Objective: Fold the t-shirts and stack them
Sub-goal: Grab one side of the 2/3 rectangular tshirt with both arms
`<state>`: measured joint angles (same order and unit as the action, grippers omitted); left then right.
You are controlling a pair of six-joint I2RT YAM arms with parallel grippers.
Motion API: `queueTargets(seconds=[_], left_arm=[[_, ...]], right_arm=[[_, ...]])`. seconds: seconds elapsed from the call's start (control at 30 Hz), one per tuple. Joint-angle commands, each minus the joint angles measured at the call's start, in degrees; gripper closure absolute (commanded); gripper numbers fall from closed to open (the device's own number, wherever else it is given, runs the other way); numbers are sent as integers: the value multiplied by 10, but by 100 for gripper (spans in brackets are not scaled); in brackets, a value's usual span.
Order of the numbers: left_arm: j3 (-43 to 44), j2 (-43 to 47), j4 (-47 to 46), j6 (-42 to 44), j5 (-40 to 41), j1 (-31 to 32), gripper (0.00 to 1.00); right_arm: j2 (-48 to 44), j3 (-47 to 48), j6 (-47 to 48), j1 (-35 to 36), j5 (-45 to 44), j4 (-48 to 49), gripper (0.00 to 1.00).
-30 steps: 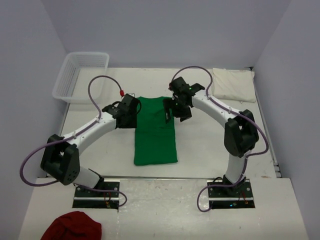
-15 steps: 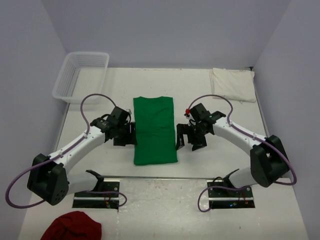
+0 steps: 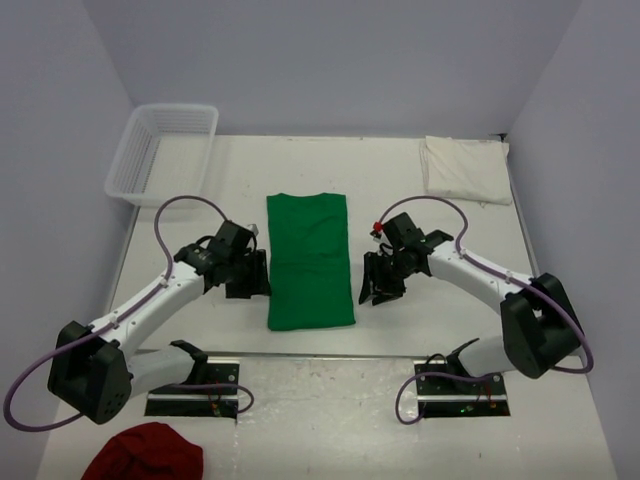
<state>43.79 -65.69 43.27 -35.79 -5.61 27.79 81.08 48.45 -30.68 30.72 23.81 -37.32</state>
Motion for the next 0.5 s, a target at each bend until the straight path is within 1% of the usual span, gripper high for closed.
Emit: queueTargets(seconds=[0.0,0.1,0.17,0.2,0.23,0.27,0.47], left_arm=[[-19,-3,-5,4,-16,-3,40],[-45,-13,-20,2,-31,-3,38],[-62,-9,-43,-5,-50,-3,38],[-71,-8,-48,-9,-56,-3,37],[-71,-8,-49,-9,-58,-3,36],[-69,-8,-47,-9,-60,-3,36],[-76,-14,-63,-22,-82,-3,35]], right_arm=[[15,-7,-8,0,28,36,55],[28,-17,-17,0,45,54,55],[36,-25,-20,0,57,69,52],[39,-27,-21,0,63,74,50],[41,-34,-22,0,68,85,42],[43,-37,-23,0,76,88,39],[66,-49,-24,0,84,107,40]])
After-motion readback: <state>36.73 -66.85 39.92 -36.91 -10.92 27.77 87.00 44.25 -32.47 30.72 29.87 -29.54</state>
